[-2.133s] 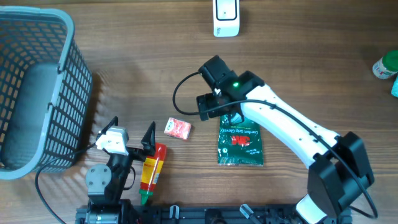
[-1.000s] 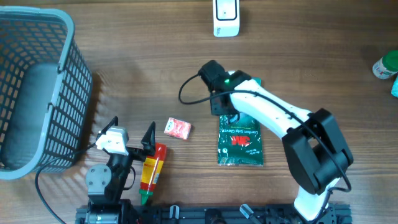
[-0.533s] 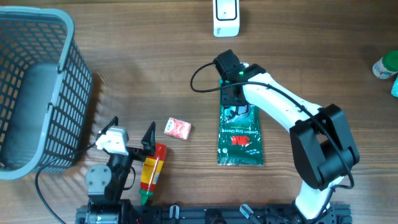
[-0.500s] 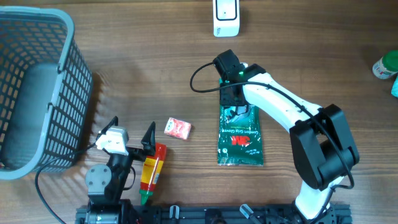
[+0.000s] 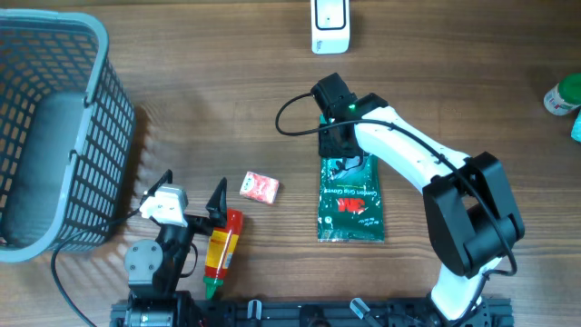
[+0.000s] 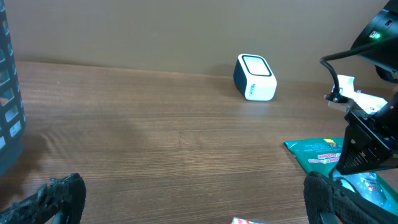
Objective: Scan the item barcode
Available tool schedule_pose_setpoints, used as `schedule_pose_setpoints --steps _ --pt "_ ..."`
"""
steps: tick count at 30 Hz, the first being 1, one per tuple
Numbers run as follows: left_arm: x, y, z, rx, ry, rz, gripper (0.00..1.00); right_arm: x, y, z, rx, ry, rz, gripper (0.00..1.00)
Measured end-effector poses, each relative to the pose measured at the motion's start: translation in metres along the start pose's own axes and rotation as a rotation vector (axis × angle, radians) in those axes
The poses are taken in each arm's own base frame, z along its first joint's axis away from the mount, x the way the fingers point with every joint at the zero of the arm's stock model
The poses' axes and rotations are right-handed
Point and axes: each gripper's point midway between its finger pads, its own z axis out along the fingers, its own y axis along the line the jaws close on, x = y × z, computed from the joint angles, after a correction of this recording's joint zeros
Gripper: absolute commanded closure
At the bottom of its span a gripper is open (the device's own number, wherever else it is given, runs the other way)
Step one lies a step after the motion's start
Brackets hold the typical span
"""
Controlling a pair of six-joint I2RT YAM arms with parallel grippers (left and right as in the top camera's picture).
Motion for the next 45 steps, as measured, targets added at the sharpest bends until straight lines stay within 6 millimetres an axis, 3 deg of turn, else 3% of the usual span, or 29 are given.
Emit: schedule_pose_setpoints --steps 7,13,17,22,29,33,39,40,41,42,45 --pt "0.000 0.000 0.000 0.000 0.000 0.000 0.00 0.003 -0.005 0.002 0.028 0.008 -0.019 0.95" --pt "0.000 0.000 0.000 0.000 0.000 0.000 0.00 0.015 -0.003 0.025 0.044 0.067 -0.060 0.96" --pt "0.000 0.000 0.000 0.000 0.000 0.000 0.00 0.016 0.004 0.025 0.005 0.080 -0.097 0.96" --pt "0.000 0.000 0.000 0.000 0.000 0.000 0.00 0.026 0.028 0.021 -0.117 0.120 -0.180 0.96" --pt "0.000 0.000 0.000 0.000 0.000 0.000 0.00 0.061 0.086 -0.005 -0.452 0.209 -0.442 0.95" --pt "0.000 0.000 0.000 0.000 0.000 0.000 0.00 0.077 0.094 -0.024 -0.555 0.247 -0.538 0.91" --pt "0.000 0.000 0.000 0.000 0.000 0.000 0.00 0.088 0.090 -0.030 -0.572 0.276 -0.591 0.60" --pt "0.000 0.000 0.000 0.000 0.000 0.000 0.00 0.087 0.087 -0.029 -0.549 0.281 -0.584 0.48" --pt "0.000 0.000 0.000 0.000 0.000 0.000 0.00 0.088 0.083 -0.027 -0.523 0.288 -0.571 0.28" --pt "0.000 0.000 0.000 0.000 0.000 0.000 0.00 0.088 0.076 -0.024 -0.482 0.298 -0.561 0.00" --pt "0.000 0.000 0.000 0.000 0.000 0.000 0.00 0.089 0.055 -0.017 -0.352 0.319 -0.533 0.00"
